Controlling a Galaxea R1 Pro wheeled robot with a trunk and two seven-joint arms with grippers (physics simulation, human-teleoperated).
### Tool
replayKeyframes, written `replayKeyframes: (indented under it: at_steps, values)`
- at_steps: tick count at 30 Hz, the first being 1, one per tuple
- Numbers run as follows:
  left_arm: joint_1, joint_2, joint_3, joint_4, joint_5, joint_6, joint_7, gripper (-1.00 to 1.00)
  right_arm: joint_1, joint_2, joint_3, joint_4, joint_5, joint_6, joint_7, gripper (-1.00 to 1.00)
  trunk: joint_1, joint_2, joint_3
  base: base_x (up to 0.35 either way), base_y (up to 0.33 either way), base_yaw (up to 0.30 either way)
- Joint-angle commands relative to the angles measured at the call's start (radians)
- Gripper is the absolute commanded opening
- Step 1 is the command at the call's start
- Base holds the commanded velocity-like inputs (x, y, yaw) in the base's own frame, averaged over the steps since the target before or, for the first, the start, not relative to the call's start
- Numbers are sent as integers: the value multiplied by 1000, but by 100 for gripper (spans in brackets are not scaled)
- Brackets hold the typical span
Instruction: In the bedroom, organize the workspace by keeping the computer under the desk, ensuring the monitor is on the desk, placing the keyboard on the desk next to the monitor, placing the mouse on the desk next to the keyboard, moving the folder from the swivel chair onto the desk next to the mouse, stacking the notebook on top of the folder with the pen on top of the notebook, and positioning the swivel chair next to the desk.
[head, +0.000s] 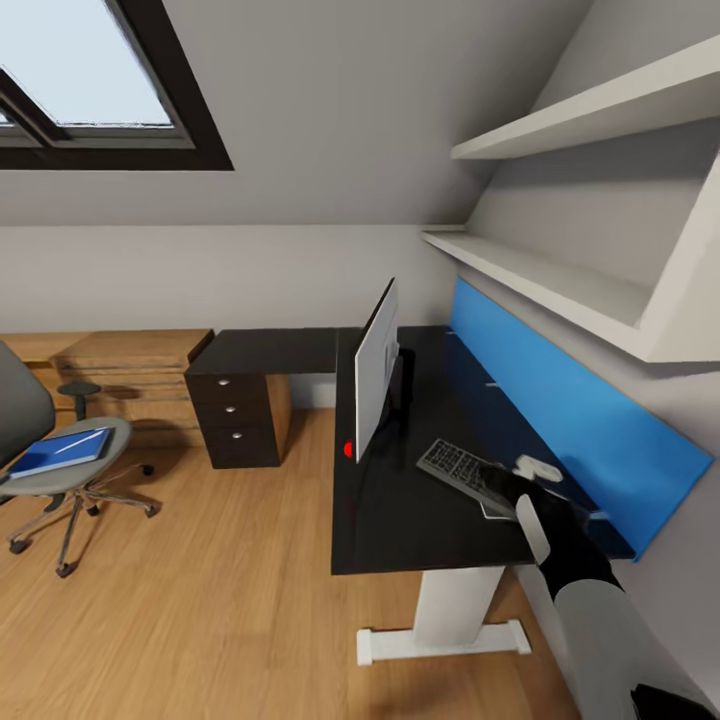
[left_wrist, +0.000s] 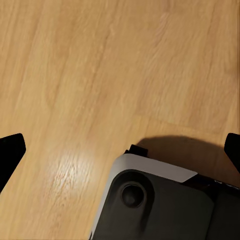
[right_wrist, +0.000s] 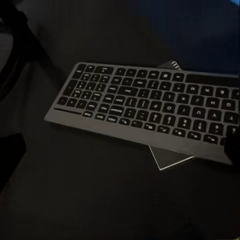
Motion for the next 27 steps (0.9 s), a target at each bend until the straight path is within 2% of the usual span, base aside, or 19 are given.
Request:
replayKeyframes:
  at_steps: [1,8,10,15,16,17,20,22,27]
  values:
    - [-1,0,-9,0,8,-3,6,100,-1,0,1,-1,-10,3,-4,100,1,-1,-2,320,0,0]
    - [-1,1,-7,0,10,-3,7,100,0,-1,6,8,7,-31,10,100,1,-1,-2,320,0,0]
    - [-1,3,-7,0,10,-3,7,100,-1,-2,30,55,47,-70,6,100,1,-1,-2,321,0,0]
    - [-1,3,-6,0,10,-3,7,100,-8,-5,49,143,95,-134,3,100,1,-1,-2,321,0,0]
    - [-1,3,-6,0,10,-3,7,100,-37,-5,52,208,137,-188,2,100,1,-1,-2,283,0,0]
    - [-1,3,-6,0,10,-3,7,100,-61,-5,53,251,161,-207,2,100,1,-1,-2,260,0,0]
    - [-1,4,-6,0,10,-3,7,100,-105,-8,53,345,195,-246,2,100,1,-1,-2,242,0,0]
    - [-1,4,-6,0,10,-3,7,100,-123,-8,54,400,207,-276,1,100,1,-1,-2,228,0,0]
    - [-1,4,-6,0,9,-4,9,100,-140,-10,52,453,217,-307,-1,100,1,-1,-2,274,0,0]
